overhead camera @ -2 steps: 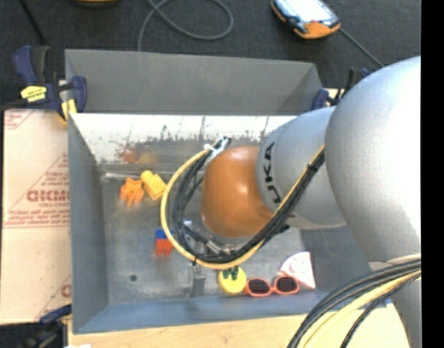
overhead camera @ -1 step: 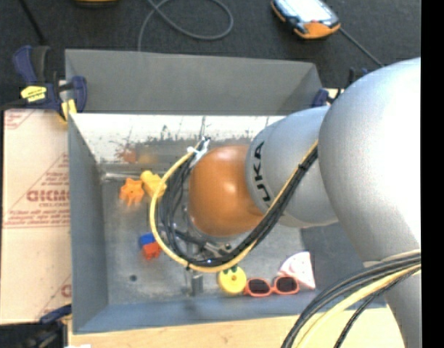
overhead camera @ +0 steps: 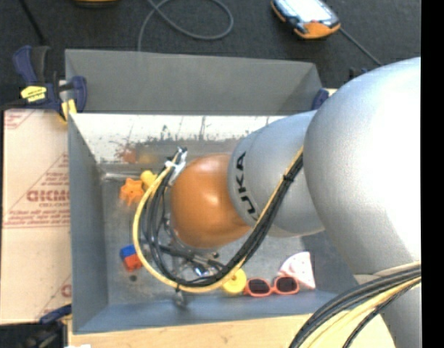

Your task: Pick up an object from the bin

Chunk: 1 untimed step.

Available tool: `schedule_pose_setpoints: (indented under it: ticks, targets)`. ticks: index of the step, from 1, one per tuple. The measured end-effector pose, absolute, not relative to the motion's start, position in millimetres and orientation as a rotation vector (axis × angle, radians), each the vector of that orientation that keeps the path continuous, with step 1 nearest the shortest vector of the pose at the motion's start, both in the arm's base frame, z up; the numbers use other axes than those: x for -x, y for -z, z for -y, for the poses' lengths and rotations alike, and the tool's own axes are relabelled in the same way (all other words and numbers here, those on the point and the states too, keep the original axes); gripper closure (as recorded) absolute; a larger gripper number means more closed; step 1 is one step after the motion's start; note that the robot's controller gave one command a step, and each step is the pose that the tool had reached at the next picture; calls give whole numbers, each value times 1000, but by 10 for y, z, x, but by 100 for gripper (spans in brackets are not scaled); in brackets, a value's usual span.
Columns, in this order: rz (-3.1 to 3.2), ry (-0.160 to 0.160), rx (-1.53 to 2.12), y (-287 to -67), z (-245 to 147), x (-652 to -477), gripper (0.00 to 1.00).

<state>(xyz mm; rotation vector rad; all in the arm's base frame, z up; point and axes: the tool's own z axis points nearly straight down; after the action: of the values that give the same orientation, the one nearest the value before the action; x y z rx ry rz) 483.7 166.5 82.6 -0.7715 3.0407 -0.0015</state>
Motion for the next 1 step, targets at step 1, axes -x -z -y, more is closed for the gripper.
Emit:
schedule_pose_setpoints:
  ticks: [1]
  targets:
    - [-3101, -3, 492, -834, -2089, -5123, 0]
